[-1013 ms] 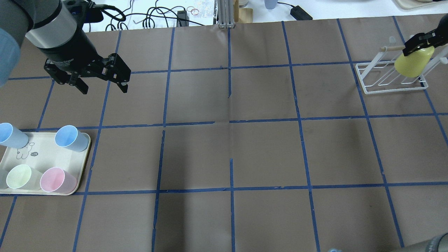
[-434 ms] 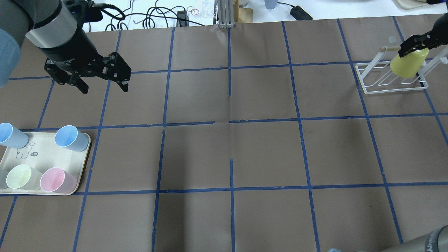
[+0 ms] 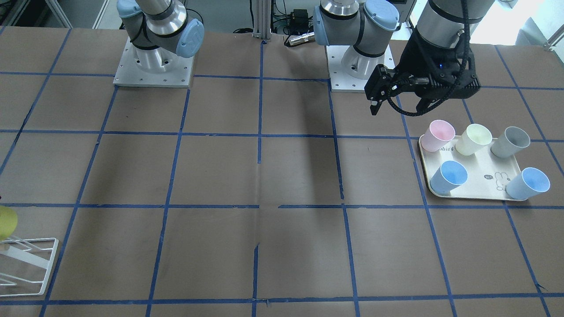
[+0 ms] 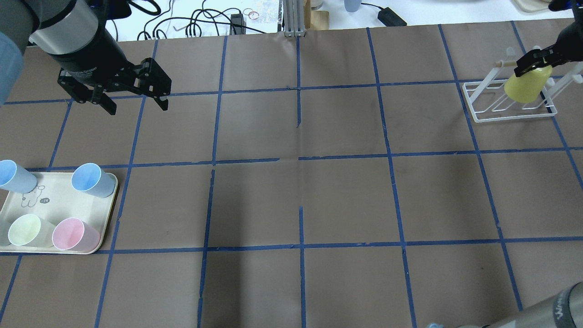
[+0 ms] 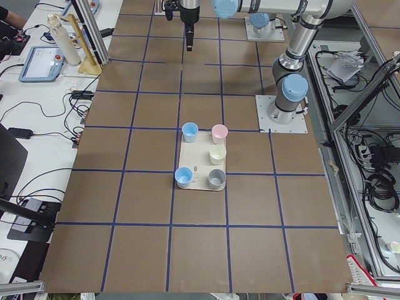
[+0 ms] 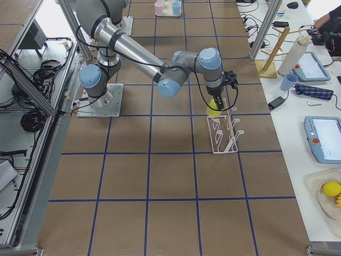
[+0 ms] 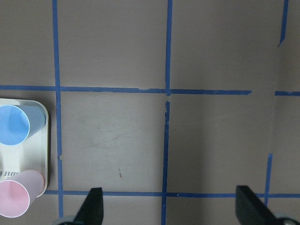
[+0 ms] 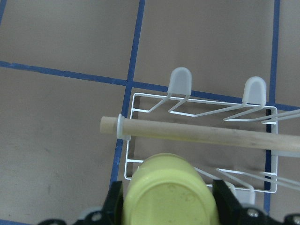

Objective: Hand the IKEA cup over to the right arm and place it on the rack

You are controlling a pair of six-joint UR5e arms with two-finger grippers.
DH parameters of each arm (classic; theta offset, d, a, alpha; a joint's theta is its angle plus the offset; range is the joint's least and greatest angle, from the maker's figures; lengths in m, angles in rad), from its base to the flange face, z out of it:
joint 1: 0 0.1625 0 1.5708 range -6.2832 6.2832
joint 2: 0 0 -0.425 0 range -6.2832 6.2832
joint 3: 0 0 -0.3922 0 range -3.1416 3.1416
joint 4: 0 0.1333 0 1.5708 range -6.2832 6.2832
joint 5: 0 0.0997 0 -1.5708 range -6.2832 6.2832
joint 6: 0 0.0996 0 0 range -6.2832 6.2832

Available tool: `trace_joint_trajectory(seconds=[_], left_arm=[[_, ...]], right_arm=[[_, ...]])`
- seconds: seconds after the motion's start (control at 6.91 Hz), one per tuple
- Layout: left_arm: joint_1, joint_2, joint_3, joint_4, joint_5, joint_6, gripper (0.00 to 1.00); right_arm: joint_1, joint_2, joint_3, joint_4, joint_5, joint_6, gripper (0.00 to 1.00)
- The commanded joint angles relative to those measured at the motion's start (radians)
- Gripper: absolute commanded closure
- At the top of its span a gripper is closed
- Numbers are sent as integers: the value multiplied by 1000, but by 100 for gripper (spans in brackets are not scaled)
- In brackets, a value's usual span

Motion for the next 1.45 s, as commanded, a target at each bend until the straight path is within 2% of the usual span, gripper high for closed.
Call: trace_joint_trajectory(seconds=[0.0,0.43,0.58,0.87,1.01,1.16,1.3], left_arm=[[-15,-12,50,-28,0,3,0],[-43,-5,58,-47,8,-9,0],[-45,-8,57,-52,9,-9,0],[-45,1,46,-50,9,-11,0],[-45,1,44,-49,12,-11,0],[-45,3,44,-50,12,-11,0],[-45,4,49,-52,14,-12,0]], right_arm=[[0,13,8,-2,0,4,85],[0,36,8,-2,-2,4,79],[0,48,8,-3,-2,5,74],[0,54,8,-2,-5,-1,62],[0,54,8,-2,-8,2,53],[0,54,8,0,-12,5,39],[0,54,10,1,-18,5,34]])
